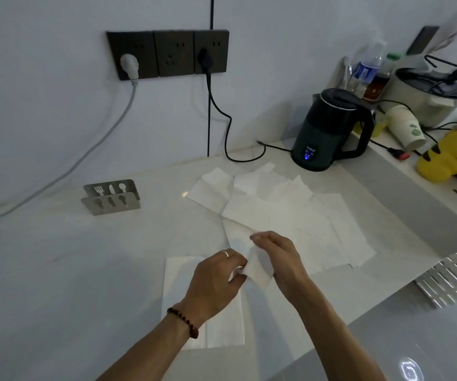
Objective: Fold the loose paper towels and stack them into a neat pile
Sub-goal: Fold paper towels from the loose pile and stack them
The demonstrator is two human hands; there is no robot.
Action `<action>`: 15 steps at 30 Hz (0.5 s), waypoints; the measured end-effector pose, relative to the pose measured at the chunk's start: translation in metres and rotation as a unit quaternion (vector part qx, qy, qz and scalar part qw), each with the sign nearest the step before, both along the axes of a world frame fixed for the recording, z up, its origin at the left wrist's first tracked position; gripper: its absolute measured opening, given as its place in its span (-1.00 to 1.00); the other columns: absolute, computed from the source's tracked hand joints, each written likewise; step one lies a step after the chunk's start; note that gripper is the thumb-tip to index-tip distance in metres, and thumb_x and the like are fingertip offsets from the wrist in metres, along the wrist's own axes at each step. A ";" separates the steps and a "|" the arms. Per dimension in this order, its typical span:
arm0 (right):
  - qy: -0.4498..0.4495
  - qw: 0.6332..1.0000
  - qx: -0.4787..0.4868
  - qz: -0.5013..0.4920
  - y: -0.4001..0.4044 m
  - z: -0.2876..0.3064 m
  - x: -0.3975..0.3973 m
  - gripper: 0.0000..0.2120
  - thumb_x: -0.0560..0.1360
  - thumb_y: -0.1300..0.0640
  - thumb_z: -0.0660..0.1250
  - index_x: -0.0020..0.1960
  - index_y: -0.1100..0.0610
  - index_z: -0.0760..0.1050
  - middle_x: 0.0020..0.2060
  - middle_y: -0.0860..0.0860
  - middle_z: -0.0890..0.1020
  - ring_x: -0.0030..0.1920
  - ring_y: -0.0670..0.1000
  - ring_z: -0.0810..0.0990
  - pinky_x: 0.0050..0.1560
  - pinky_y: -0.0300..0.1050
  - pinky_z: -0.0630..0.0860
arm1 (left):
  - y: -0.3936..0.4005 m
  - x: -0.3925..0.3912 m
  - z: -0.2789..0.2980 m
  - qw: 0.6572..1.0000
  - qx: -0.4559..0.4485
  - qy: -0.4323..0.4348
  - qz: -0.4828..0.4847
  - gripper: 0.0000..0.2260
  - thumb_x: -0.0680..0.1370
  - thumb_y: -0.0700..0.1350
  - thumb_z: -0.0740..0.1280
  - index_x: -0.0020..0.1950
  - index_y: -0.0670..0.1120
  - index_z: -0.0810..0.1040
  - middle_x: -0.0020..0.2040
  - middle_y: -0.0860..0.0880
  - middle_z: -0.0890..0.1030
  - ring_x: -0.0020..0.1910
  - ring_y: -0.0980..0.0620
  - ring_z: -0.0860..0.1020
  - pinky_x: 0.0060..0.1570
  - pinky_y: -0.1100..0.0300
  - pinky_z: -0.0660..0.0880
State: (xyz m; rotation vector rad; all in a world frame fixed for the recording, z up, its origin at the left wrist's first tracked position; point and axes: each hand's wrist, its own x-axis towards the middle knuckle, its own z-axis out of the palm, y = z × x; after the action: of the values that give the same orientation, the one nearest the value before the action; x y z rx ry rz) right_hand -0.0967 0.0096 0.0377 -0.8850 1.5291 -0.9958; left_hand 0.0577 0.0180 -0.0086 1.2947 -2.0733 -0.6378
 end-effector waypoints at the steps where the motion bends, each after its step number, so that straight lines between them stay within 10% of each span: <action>1: -0.054 0.999 -0.003 -0.005 -0.002 0.002 0.002 -0.84 0.56 0.03 0.27 0.04 0.03 0.59 -0.04 0.07 0.66 -0.03 0.10 0.63 -0.01 0.04 0.56 | 0.001 -0.001 0.006 0.997 0.059 0.043 0.030 -0.83 0.54 -0.01 0.34 -0.05 -0.09 0.65 -0.12 0.06 0.66 -0.15 0.12 0.60 -0.12 0.21 0.58; 4: -0.132 0.991 -0.021 0.000 -0.003 0.004 0.007 -0.77 0.61 -0.06 0.14 0.18 -0.01 0.46 -0.09 0.14 0.68 -0.10 0.11 0.65 -0.05 0.05 0.57 | 0.001 0.003 0.028 0.921 0.279 0.242 0.124 -0.81 0.60 -0.08 0.32 -0.09 -0.14 0.67 -0.16 -0.03 0.70 -0.16 0.05 0.66 -0.14 0.19 0.62; 8: 0.058 0.989 -0.100 0.089 0.005 -0.005 0.019 -0.89 0.55 0.10 0.31 0.03 0.07 0.58 -0.13 -0.01 0.69 -0.09 -0.07 0.66 -0.05 -0.12 0.60 | 0.000 0.022 0.036 0.810 0.428 0.382 0.125 -0.74 0.66 -0.13 0.19 0.08 -0.20 0.65 -0.01 -0.14 0.70 0.00 -0.09 0.68 -0.03 0.08 0.60; 15: 0.192 0.955 -0.110 0.198 0.008 -0.018 0.041 -0.71 0.39 -0.02 0.47 0.10 -0.01 0.62 -0.03 -0.19 0.65 -0.03 -0.26 0.60 -0.07 -0.38 0.53 | 0.003 0.050 0.031 0.779 0.456 0.409 0.131 -0.75 0.65 -0.16 0.21 0.06 -0.25 0.64 0.02 -0.21 0.69 0.01 -0.12 0.67 0.00 0.04 0.58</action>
State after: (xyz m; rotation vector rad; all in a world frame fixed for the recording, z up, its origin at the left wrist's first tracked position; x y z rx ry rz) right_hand -0.0561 0.0180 0.0194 -1.5476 1.4860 -0.7323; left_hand 0.1077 0.0213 0.0226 1.3447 -0.8027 -1.8130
